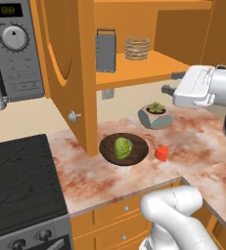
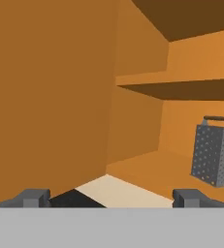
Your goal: Pick the cheese from the fridge and the cheese grater from the cabinet and place them next to the salad bowl.
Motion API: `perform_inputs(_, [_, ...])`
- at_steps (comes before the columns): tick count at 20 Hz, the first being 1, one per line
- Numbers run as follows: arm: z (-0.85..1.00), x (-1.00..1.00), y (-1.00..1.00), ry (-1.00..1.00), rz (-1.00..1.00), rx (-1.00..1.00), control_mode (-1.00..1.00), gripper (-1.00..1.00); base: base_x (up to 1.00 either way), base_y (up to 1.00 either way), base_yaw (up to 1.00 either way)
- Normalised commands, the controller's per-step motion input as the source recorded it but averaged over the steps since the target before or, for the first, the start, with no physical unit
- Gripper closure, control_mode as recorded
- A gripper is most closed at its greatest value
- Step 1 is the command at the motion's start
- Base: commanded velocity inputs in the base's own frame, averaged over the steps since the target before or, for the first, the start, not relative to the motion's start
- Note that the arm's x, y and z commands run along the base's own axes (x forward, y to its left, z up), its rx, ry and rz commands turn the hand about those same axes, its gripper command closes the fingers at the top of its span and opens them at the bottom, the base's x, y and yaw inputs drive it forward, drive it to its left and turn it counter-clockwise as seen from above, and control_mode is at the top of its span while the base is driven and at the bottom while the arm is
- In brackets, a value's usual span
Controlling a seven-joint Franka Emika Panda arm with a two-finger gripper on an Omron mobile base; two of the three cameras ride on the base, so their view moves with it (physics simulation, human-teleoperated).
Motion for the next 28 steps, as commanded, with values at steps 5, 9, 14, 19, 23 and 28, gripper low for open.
perform_inputs(5, [0.04,0.21,-0.19,0.12,0.03,0.01,-1.00,-1.00,0.00,0.00,0.00])
perform_inputs(9, [0.00,0.29,0.00,0.04,0.01,-0.01,-1.00,-1.00,0.00,0.00,0.00])
perform_inputs(14, [0.00,0.34,0.00,-0.06,0.09,0.00,-1.00,-1.00,0.00,0.00,0.00])
perform_inputs(19, [0.00,0.35,0.00,-0.08,0.15,0.00,-1.00,-1.00,0.00,0.00,0.00])
perform_inputs(23, [0.00,0.35,0.03,-0.02,0.18,0.00,-1.00,-1.00,0.00,0.00,0.00])
perform_inputs(28, [0.00,0.32,0.08,0.00,0.18,0.02,-1.00,-1.00,0.00,0.00,0.00])
